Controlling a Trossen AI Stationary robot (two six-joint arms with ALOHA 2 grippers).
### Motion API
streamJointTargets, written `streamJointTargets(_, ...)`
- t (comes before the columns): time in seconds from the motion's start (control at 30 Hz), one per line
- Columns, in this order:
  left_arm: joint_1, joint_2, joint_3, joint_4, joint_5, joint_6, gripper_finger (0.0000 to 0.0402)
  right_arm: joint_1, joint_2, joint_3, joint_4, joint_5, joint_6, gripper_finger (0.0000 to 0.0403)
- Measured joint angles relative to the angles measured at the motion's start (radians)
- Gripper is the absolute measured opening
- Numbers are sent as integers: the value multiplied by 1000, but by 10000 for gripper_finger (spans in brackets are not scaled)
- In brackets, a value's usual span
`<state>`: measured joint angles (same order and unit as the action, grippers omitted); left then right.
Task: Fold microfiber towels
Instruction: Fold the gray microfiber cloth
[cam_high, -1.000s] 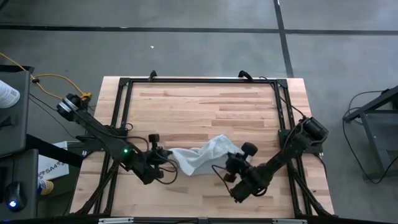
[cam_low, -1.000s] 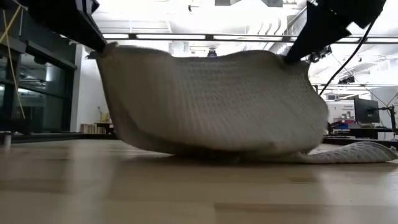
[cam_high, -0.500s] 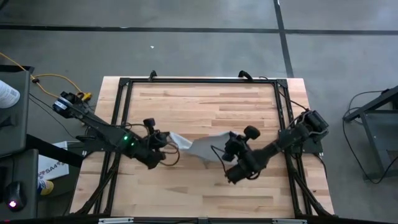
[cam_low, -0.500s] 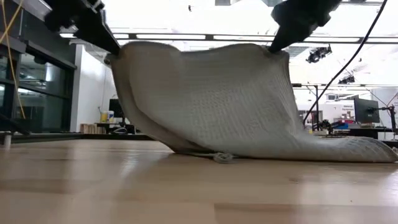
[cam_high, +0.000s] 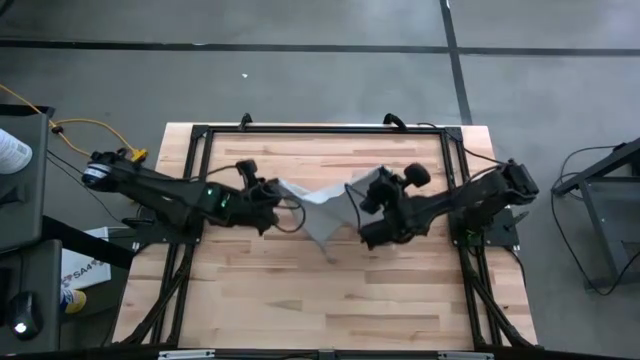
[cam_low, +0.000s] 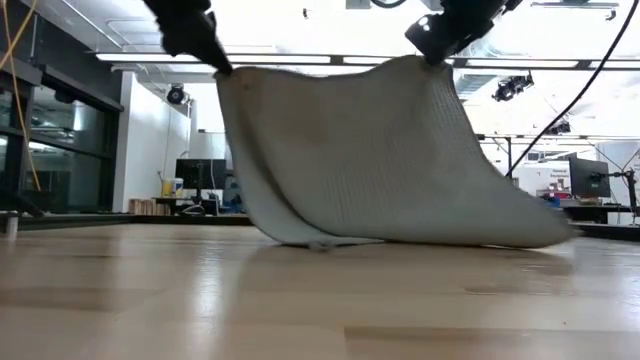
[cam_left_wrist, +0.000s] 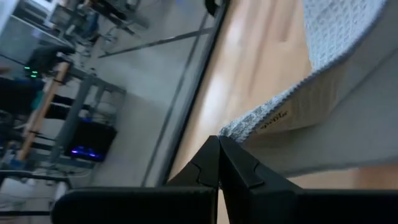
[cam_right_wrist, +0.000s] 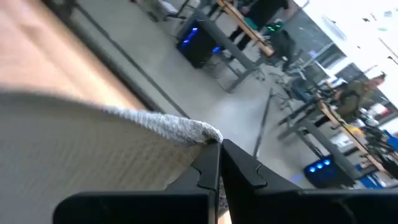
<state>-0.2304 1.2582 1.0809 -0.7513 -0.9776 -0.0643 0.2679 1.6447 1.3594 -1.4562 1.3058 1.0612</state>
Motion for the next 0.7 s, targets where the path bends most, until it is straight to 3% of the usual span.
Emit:
streamJointTargets(0.4,235,0,152,74,-1,310,0,-186,-129,0,22,191,-149,3)
streamJointTargets(0.53,293,0,196,109,54,355,0,-230,-171,0,68,175,-226,3)
streamJointTargets(0.7,246,0,202,78,163,305,0,-197,-194,0,85,83,-254,3)
